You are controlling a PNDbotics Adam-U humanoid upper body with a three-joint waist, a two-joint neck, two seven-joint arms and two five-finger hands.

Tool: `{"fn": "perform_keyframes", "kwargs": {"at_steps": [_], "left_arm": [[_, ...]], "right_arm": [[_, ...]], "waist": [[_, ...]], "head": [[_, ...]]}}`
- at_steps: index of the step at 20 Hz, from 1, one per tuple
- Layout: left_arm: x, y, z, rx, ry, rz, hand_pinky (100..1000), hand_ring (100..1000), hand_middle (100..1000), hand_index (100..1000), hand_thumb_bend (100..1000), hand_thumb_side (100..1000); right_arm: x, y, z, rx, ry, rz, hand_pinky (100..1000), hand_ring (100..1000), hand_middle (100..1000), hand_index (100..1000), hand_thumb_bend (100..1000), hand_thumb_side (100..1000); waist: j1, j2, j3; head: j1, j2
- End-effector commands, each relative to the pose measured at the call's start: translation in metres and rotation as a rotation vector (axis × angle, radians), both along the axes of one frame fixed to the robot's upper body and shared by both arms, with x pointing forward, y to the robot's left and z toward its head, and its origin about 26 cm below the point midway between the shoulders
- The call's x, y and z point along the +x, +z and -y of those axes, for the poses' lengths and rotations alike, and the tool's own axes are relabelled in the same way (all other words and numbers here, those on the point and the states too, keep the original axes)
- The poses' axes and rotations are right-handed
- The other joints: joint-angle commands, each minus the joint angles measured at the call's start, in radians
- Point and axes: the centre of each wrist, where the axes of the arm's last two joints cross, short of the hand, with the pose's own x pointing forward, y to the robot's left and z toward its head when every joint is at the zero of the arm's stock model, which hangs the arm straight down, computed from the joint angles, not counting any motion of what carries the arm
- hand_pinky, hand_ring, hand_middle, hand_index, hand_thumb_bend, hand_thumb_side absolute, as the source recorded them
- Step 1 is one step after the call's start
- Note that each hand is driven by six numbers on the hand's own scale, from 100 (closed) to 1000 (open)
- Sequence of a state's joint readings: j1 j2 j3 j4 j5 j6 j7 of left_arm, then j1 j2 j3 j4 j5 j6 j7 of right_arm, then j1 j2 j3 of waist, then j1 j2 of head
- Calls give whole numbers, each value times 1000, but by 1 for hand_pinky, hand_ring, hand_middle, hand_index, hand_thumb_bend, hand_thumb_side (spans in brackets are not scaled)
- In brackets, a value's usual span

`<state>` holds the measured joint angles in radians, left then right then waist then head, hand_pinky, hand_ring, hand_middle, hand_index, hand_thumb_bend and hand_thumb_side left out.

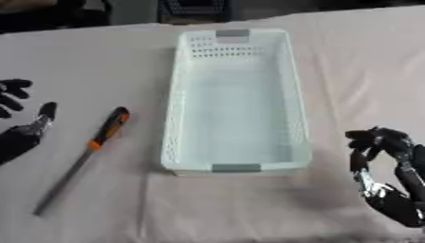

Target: Pick up objects on the table and place them in the box.

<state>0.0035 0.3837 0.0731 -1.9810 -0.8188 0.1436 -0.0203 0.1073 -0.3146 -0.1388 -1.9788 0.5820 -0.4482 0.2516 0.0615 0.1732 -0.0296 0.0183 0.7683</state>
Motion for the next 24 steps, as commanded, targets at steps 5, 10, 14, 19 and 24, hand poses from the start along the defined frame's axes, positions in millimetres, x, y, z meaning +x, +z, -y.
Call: {"fn": "perform_keyframes", "kwargs": {"at_steps": [5,10,14,19,24], "left_arm": [[2,6,12,71,-17,-3,535,582,616,797,433,506],[4,5,21,101,-41,-16,538,584,615,794,427,507],[8,5,29,113,-68,-40,539,584,613,792,411,529],[14,-6,31,124,-76,-91,542,586,613,789,405,554],[17,-14,31,143,-59,-106,547,590,610,789,419,512]], "right_arm": [[0,7,-2,-9,11,25,427,548,573,785,100,780],[0,7,-2,-9,14,23,426,548,573,785,100,780],[0,7,-2,-10,17,21,427,548,573,785,100,780],[0,7,-2,-11,19,20,427,548,573,785,100,780],[0,7,-3,-11,20,20,427,548,574,785,100,780]], "waist": [[-1,-9,-3],[-1,-10,-4],[-1,-10,-6],[-1,-9,-7],[-1,-9,-7]], "head": [[10,2],[9,2],[9,2],[9,2],[10,2]]}}
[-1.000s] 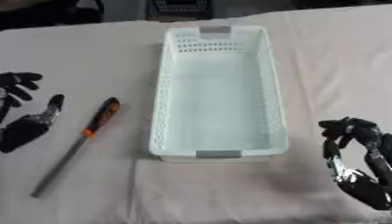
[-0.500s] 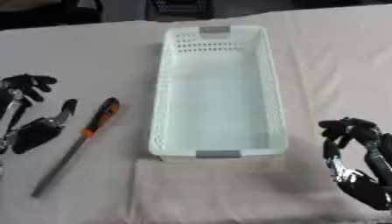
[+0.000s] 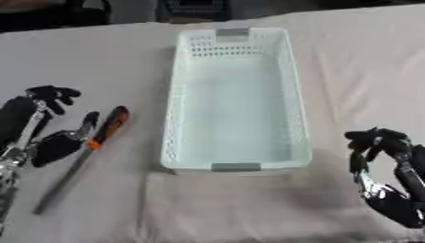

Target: Pick up objects on the table and place them in the box.

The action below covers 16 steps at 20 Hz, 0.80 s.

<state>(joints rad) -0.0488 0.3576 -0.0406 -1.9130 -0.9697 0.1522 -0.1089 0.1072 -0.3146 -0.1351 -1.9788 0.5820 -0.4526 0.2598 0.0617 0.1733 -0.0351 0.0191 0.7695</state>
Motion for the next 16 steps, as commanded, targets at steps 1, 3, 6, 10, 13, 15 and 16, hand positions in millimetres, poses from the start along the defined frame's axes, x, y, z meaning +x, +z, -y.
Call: {"fn": "perform_keyframes", "kwargs": {"at_steps": [1,3,6,10,13,15,16], "left_arm": [[2,2,0,30,4,18,551,592,610,789,429,493],[3,-1,1,51,6,14,557,596,611,789,460,465],[3,-5,2,82,9,4,560,598,603,789,454,458],[4,-9,4,122,11,-2,566,599,601,789,488,441],[4,-9,7,163,4,3,572,602,600,787,514,419],[4,-10,9,184,1,5,572,601,596,785,520,398],[4,-10,10,194,1,7,573,600,595,785,521,390]], "right_arm": [[0,7,-2,-5,10,24,427,548,574,786,100,780],[0,7,-2,-5,11,25,427,548,574,786,100,781],[0,7,-2,-5,12,25,427,548,574,786,100,780],[0,7,-2,-5,14,26,427,548,574,786,100,781],[0,7,-2,-5,15,25,427,548,574,786,100,781],[0,8,-2,-5,15,26,427,548,574,786,100,781],[0,8,-2,-5,15,26,427,548,574,786,100,781]], "waist": [[-2,-9,-2],[-2,-9,-3],[-2,-9,-4],[-2,-8,-6],[-2,-8,-7],[-2,-8,-8],[-2,-8,-8]], "head": [[10,0],[10,0],[10,0],[10,0],[11,0],[11,0],[11,0]]}}
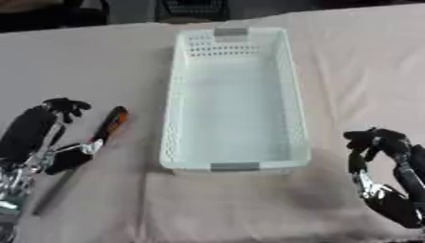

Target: Pick up objects on the table and place them in the box.

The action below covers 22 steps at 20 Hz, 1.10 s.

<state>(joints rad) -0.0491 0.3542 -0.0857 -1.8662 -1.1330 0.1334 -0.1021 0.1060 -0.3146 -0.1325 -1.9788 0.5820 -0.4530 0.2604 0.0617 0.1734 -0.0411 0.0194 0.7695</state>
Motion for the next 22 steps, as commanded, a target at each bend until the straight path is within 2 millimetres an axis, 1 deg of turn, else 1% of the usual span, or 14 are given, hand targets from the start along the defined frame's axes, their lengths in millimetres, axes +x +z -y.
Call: {"fn": "perform_keyframes", "kwargs": {"at_steps": [1,4,7,12,22], "left_arm": [[1,6,3,44,-10,26,572,600,592,784,519,380],[0,5,4,73,-9,28,578,601,590,781,550,344],[0,4,6,101,-8,34,577,596,578,778,560,326],[1,0,6,117,1,26,567,580,555,769,523,296],[3,-8,7,117,7,19,545,549,529,747,464,276]], "right_arm": [[0,7,-2,-5,12,26,427,548,574,786,100,781],[0,7,-2,-6,13,25,427,549,574,786,100,782],[0,7,-2,-6,12,25,427,548,574,786,100,782],[0,7,-2,-6,12,25,427,548,574,786,100,781],[0,7,-2,-7,13,23,427,548,574,786,100,781]], "waist": [[-2,-8,-2],[-2,-8,-2],[-2,-8,-3],[-2,-8,-2],[-2,-7,-3]], "head": [[11,0],[11,0],[12,0],[12,0],[12,0]]}}
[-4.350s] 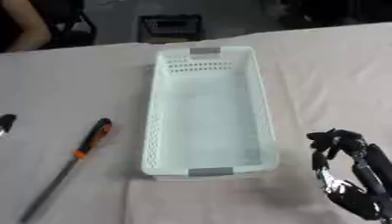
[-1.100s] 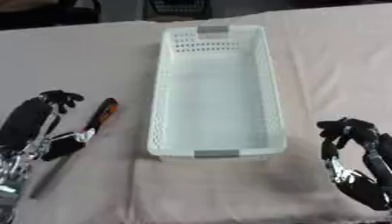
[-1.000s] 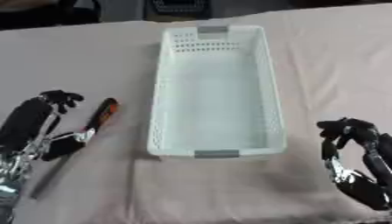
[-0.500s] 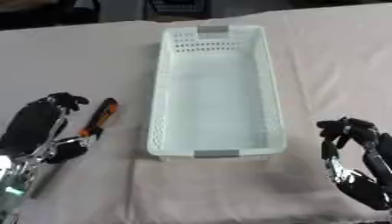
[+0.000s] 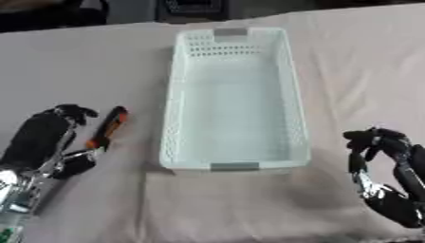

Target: Pick up objects on the table and place them in the box.

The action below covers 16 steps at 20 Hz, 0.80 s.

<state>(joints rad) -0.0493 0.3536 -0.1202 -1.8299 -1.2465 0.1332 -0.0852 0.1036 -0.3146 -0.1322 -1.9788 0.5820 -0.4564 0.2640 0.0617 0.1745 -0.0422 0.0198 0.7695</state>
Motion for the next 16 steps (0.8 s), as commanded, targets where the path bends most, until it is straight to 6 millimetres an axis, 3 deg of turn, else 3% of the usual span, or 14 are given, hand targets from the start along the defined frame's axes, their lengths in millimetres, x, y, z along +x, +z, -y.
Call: {"fn": "perform_keyframes", "kwargs": {"at_steps": [1,16], "left_arm": [[2,3,2,6,-5,24,545,549,529,747,464,276],[7,-14,6,26,-35,-17,544,530,515,731,448,270]], "right_arm": [[-1,6,-2,-4,8,22,427,548,574,786,100,781],[-1,6,-2,-3,12,20,427,549,575,786,100,781]], "waist": [[-2,-8,-2],[-2,-7,-5]], "head": [[11,0],[13,0]]}}
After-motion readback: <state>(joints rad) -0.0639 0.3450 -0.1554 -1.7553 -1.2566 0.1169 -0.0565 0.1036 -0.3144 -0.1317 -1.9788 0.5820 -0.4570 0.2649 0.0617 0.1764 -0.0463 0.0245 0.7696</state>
